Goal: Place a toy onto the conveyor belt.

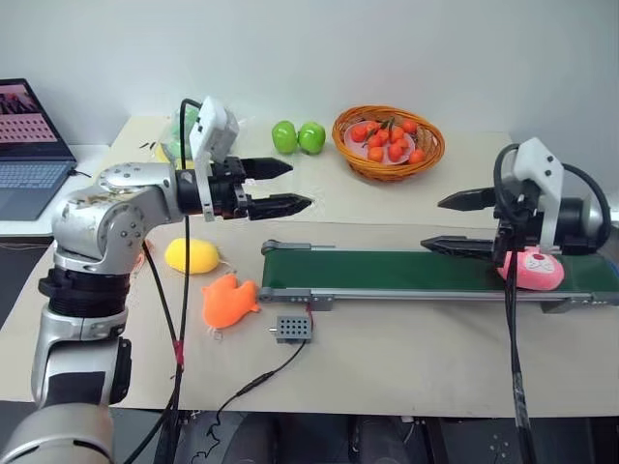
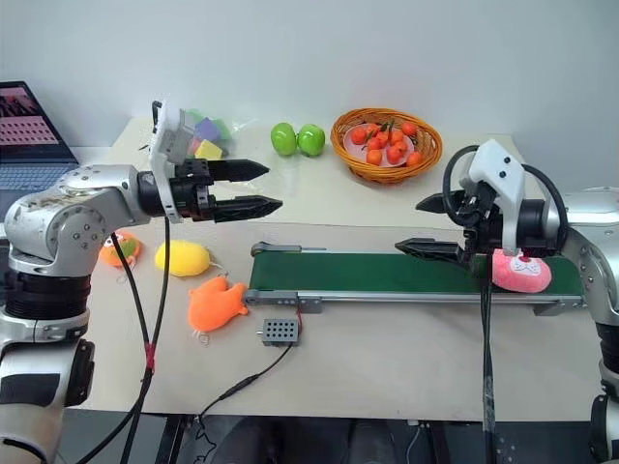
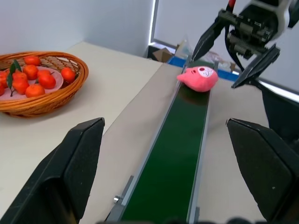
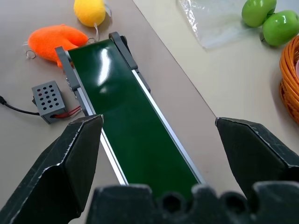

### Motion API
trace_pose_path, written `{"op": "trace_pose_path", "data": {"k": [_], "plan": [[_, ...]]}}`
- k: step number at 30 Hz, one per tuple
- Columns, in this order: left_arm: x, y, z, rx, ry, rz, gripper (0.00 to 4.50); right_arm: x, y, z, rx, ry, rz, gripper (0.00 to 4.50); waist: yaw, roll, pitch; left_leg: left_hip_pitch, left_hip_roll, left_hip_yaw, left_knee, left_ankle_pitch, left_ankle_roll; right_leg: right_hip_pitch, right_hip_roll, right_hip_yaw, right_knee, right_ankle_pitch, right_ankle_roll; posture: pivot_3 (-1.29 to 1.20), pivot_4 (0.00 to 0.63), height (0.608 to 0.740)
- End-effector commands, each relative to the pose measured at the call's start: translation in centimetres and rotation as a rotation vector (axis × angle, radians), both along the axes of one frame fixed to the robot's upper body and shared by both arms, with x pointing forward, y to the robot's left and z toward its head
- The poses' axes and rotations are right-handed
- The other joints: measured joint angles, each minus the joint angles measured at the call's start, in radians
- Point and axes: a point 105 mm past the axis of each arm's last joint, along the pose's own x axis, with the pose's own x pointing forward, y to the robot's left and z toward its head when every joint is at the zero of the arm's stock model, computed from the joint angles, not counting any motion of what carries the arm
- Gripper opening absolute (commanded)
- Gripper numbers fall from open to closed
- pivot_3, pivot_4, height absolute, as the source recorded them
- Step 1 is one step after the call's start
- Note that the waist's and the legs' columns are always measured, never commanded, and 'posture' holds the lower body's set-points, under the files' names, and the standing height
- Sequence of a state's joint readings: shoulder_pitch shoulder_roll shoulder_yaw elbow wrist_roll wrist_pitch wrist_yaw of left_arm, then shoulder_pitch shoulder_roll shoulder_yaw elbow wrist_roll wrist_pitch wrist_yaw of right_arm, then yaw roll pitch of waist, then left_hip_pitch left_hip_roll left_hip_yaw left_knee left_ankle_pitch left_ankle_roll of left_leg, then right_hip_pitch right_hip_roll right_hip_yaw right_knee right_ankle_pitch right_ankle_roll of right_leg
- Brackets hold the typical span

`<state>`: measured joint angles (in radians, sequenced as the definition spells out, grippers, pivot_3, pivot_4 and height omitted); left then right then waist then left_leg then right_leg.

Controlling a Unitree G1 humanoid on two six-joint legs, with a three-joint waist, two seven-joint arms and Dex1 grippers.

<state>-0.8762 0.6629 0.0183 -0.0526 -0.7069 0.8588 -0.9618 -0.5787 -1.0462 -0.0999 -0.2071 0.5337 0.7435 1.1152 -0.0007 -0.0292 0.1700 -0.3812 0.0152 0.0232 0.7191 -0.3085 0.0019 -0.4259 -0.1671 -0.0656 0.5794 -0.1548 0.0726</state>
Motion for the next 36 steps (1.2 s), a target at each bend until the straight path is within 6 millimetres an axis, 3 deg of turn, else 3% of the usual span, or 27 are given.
{"op": "trace_pose_path", "data": {"k": [1,12,29,36], "plan": [[-0.9,-0.1,3.0,-0.033,-0.085,-0.021,4.45,-0.4,-0.1,2.1,0.002,-0.088,0.006,4.5,0.0,0.0,0.0,0.0,0.0,0.0,0.0,0.0,0.0,0.0,0.0,0.0,0.0,0.0,0.0,0.0,0.15,0.738],[-1.0,-0.7,3.1,-0.018,-0.11,-0.031,4.45,-0.2,0.3,2.1,0.007,-0.09,0.012,4.5,0.0,0.0,0.0,0.0,0.0,0.0,0.0,0.0,0.0,0.0,0.0,0.0,0.0,0.0,0.0,0.0,0.15,0.738],[-0.7,0.1,2.9,0.009,-0.128,0.013,4.45,-0.1,1.7,1.7,0.047,-0.073,0.04,4.5,0.0,0.0,0.0,0.0,0.0,0.0,0.0,0.0,0.0,0.0,0.0,0.0,0.0,0.0,0.0,0.0,0.15,0.738],[-0.7,1.0,1.4,0.07,-0.104,0.025,4.45,0.0,1.9,1.6,0.044,-0.066,0.047,4.5,0.0,0.0,0.0,0.0,0.0,0.0,0.0,0.0,0.0,0.0,0.0,0.0,0.0,0.0,0.0,0.0,0.15,0.738]]}}
